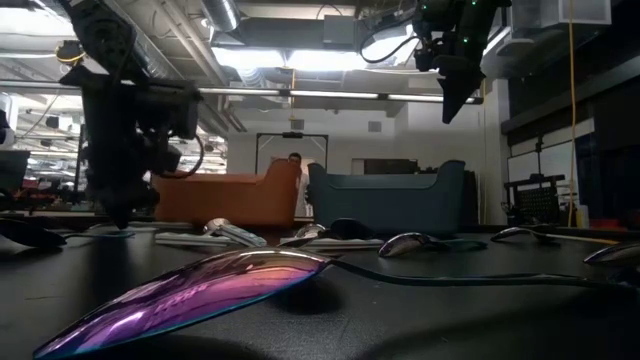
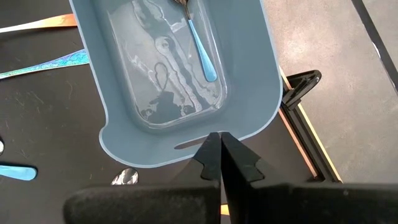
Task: Sort silverware by color (type)
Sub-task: Put the white patterned spoon into the top orange bin
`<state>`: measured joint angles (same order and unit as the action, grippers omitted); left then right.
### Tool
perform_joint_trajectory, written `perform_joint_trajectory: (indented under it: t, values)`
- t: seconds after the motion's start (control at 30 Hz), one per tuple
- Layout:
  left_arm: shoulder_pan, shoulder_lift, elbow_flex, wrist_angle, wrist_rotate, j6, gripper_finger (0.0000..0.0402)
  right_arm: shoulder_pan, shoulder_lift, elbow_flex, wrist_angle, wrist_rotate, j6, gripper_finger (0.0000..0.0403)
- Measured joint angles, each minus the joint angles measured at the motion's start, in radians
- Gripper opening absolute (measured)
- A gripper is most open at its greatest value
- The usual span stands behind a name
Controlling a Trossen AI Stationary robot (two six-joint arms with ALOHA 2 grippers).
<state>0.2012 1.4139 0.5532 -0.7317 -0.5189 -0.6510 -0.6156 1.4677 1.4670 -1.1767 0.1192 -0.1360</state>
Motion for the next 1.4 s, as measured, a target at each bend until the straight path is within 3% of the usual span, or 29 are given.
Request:
perform_joint_trajectory:
  t: [0.53, 1.0, 1.4]
  values:
    - [-0.124, 0.001, 0.082, 0.004, 0.171, 0.007, 0.0024, 0.0, 0.0, 0.0, 0.0, 0.0, 0.0, 0.0]
    - [-0.166, 0.0, 0.152, 0.047, 0.206, 0.035, 0.0024, 0.0, 0.0, 0.0, 0.0, 0.0, 0.0, 0.0]
    - [-0.164, 0.0, 0.29, 0.043, 0.195, 0.196, 0.0024, 0.0, 0.0, 0.0, 0.0, 0.0, 0.0, 0.0]
